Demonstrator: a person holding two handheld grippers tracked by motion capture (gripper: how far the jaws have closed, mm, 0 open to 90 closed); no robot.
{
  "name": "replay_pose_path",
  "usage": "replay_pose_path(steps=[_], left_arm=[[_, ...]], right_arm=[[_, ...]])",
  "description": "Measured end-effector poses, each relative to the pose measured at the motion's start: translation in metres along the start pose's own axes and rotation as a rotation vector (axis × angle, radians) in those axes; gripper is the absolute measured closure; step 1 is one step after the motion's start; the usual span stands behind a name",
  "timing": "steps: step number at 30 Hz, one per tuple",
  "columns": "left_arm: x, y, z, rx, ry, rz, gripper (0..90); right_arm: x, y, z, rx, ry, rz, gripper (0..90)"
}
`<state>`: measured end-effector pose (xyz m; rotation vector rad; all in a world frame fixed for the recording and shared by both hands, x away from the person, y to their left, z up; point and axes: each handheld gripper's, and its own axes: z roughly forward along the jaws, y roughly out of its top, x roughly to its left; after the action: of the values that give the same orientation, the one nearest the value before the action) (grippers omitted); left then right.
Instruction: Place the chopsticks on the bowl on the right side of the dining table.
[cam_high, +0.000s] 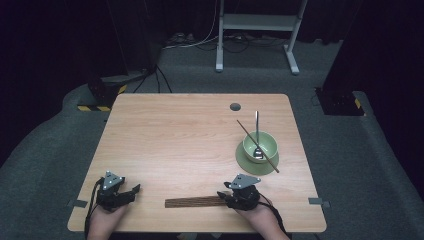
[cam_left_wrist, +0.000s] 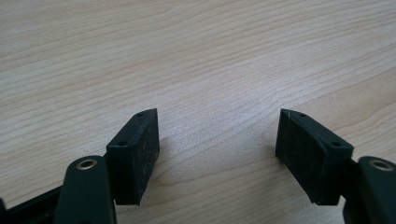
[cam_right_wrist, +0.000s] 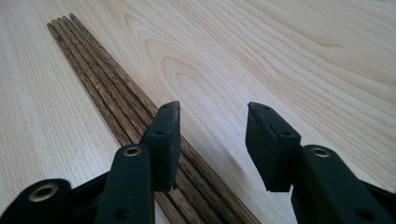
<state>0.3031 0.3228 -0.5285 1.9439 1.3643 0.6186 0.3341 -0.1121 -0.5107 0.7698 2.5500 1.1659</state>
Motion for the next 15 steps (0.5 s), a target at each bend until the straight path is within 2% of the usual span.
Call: replay_pose_path(steps=[6, 15], left_arm=[[0.0, 0.0, 0.0, 0.0, 0.0, 0.0, 30.3], [-0.0002, 0.0, 0.0001, -0.002, -0.001, -0.001, 30.6]], right_arm=[[0.0, -0.0009, 0.0011, 0.019, 0.011, -0.005, 60.6], [0.0007, -0.0023, 0.0044, 0.041, 0.012, -0.008, 62.9]])
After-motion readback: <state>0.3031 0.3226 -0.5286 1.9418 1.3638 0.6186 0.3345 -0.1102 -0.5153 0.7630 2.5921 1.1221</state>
